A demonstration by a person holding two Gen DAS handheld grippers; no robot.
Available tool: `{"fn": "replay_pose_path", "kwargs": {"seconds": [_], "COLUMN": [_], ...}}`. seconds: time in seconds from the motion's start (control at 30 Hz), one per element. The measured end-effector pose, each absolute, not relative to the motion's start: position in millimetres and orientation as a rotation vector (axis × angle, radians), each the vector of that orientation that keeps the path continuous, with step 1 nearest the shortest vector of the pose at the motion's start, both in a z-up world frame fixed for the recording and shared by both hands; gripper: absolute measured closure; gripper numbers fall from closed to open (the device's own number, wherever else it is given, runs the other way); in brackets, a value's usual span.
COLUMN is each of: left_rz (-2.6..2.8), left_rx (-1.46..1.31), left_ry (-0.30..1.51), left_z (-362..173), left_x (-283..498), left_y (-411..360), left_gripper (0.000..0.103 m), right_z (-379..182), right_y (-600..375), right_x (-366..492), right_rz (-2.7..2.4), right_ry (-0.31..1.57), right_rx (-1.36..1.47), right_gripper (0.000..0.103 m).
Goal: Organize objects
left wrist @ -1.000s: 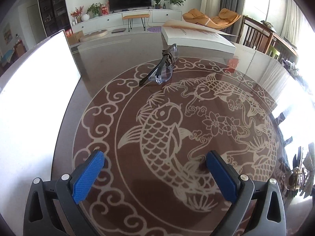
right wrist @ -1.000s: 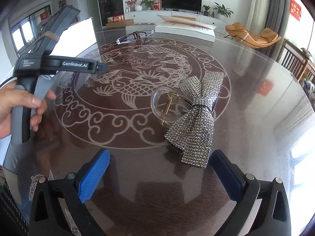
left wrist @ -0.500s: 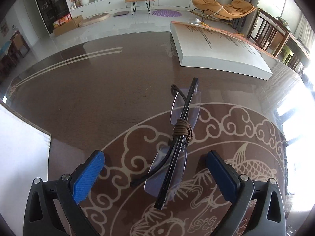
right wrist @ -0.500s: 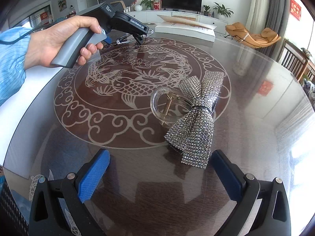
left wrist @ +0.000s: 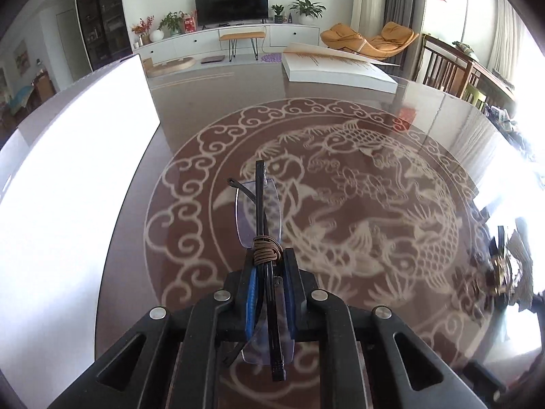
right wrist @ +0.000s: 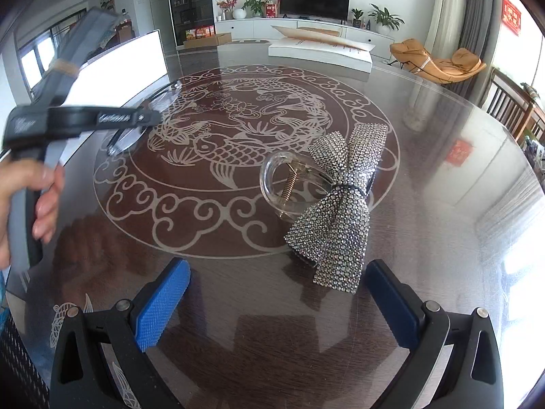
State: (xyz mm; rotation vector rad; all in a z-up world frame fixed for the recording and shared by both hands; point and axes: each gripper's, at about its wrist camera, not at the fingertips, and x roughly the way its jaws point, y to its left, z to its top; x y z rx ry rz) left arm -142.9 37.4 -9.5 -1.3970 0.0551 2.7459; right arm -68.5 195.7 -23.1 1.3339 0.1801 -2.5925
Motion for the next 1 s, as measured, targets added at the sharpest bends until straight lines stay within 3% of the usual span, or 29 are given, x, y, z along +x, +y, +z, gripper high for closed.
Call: {"fn": "replay_pose_path", "kwargs": {"seconds": [0.17, 0.23, 0.3, 1.0], "left_rz": [2.730, 2.741, 2.734, 2.707], "left_rx": [-1.371, -1.359, -1.413, -1.419], "left_ry": [0.077, 0.100, 0.098, 0.072], "left_z": [-10, -11, -16, -20], "left_x": [-72, -64, -66, -62], "left_y": [39, 40, 38, 38], "left_gripper": [0.086, 0.068, 0.000, 0.000], "right_z": [-23, -23, -23, -23], "right_y": [196, 196, 196, 196], "right_x": [-68, -68, -68, -68], "right_rz": [-2.592, -2.592, -2.592, -2.592], "right_ry": [0.180, 0.180, 0.180, 0.180], "right_rx": [1.334, 1.334, 1.334, 1.334], "right_gripper": [0.000, 0.000, 0.000, 0.000]}}
